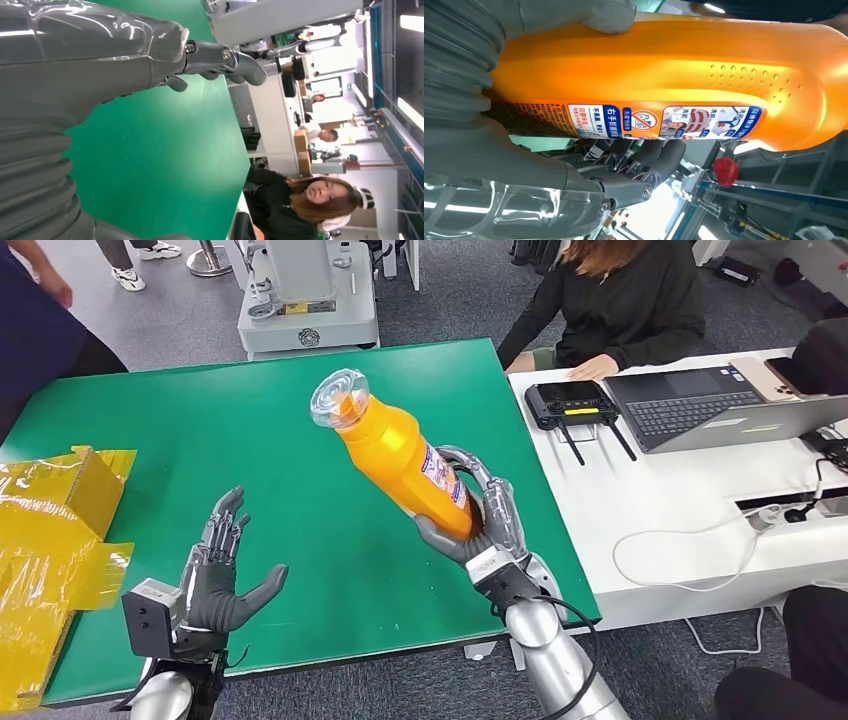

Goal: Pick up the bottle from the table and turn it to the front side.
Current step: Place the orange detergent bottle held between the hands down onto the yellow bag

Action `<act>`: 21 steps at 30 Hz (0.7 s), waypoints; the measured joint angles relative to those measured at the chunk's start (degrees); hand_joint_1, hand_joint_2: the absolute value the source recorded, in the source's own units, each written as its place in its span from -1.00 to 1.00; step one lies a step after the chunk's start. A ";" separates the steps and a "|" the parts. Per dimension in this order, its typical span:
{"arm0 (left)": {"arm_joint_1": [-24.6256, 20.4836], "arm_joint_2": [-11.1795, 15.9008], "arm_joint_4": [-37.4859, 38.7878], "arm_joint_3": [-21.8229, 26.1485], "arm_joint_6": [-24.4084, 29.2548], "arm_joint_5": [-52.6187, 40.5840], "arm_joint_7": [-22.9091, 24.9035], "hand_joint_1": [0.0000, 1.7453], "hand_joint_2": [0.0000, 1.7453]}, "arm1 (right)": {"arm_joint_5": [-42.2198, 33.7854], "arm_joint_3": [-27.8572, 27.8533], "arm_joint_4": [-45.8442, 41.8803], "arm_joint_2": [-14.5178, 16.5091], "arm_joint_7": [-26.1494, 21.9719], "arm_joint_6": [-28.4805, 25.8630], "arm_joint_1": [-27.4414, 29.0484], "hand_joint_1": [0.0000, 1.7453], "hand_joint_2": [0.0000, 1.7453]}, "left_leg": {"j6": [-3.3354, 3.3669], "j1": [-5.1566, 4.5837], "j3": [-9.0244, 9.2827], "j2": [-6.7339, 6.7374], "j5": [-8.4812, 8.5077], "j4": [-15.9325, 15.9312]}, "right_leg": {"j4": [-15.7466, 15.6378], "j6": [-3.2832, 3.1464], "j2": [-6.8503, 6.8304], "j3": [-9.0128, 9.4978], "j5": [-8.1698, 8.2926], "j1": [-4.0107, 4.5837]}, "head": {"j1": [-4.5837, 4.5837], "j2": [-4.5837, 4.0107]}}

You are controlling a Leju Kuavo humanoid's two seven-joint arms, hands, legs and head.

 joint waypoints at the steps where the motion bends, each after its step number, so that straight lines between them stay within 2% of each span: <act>1: -0.24 0.02 0.00 0.00 -0.36 0.30 0.36 -1.00 1.00 | 0.01 -0.01 1.04 0.22 -0.38 -0.04 -0.37 1.00 1.00 | 0.00 0.00 0.00 0.00 0.00 0.00 | 0.00 0.00 0.00 0.00 0.00 0.00 | -0.01 0.00; 9: -3.95 0.46 3.68 0.00 -6.34 6.22 5.27 -1.00 1.00 | 0.32 0.01 6.96 2.09 -4.03 -0.13 -3.53 1.00 1.00 | -0.01 0.01 0.00 0.00 0.01 0.00 | 0.01 0.00 0.00 -0.02 0.00 0.00 | 0.00 0.00; 16: -12.18 0.44 12.91 -0.67 -10.56 12.92 6.53 -1.00 1.00 | -0.63 1.46 10.92 4.37 -5.47 0.20 -7.93 1.00 1.00 | -0.03 0.01 0.01 0.04 0.08 0.01 | 0.04 -0.01 0.04 -0.02 0.07 0.00 | 0.00 -0.01; 21: -15.80 0.22 15.23 -1.58 -11.47 14.82 7.13 -1.00 1.00 | -1.29 2.50 14.10 5.52 -5.55 0.01 -10.36 1.00 1.00 | -0.04 0.00 0.00 0.03 0.08 0.02 | 0.05 0.00 0.03 -0.02 0.07 0.00 | 0.01 0.00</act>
